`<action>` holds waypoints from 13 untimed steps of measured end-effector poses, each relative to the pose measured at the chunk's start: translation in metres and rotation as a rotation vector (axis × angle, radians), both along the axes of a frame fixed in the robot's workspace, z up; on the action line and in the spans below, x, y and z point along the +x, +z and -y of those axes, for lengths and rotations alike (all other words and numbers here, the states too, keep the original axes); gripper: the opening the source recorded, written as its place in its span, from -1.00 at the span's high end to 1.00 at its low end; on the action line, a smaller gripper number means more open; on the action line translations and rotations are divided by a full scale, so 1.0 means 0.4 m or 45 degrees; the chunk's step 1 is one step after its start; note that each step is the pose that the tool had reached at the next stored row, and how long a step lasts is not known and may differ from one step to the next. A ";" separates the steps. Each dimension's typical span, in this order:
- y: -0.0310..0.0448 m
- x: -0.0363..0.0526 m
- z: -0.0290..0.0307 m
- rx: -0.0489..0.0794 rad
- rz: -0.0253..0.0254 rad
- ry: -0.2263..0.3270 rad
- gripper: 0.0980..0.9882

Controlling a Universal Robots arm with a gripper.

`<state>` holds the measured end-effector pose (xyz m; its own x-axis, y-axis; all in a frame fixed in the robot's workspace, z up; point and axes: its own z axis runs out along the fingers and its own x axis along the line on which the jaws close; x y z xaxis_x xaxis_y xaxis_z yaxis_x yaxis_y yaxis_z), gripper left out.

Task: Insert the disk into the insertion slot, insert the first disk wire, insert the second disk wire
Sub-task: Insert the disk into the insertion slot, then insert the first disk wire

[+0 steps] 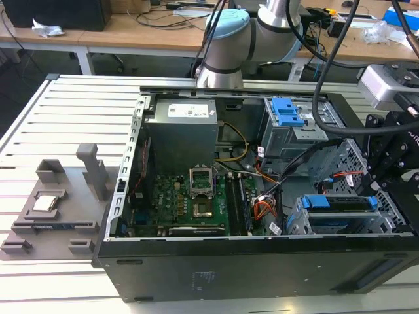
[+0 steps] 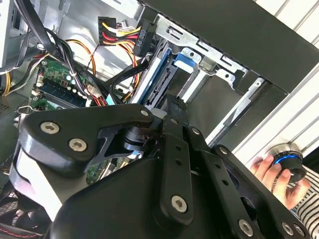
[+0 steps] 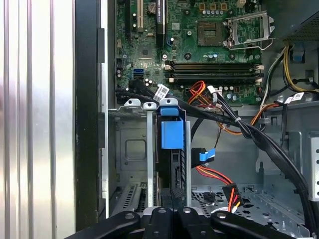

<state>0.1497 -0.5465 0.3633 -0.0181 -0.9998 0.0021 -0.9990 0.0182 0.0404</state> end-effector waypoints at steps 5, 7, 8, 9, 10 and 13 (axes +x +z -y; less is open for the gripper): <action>0.000 0.000 0.000 0.000 0.0000 0.000 0.98; 0.000 0.000 0.000 0.000 0.0000 0.000 0.98; 0.000 0.000 0.000 0.000 0.0000 0.000 0.96; 0.000 0.000 0.000 0.000 0.0000 0.000 0.96; 0.000 0.000 0.000 0.000 0.0000 0.000 0.69; 0.000 0.001 0.000 0.000 0.0000 0.000 0.42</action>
<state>0.1500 -0.5465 0.3633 -0.0181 -0.9998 0.0021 -0.9990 0.0181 0.0403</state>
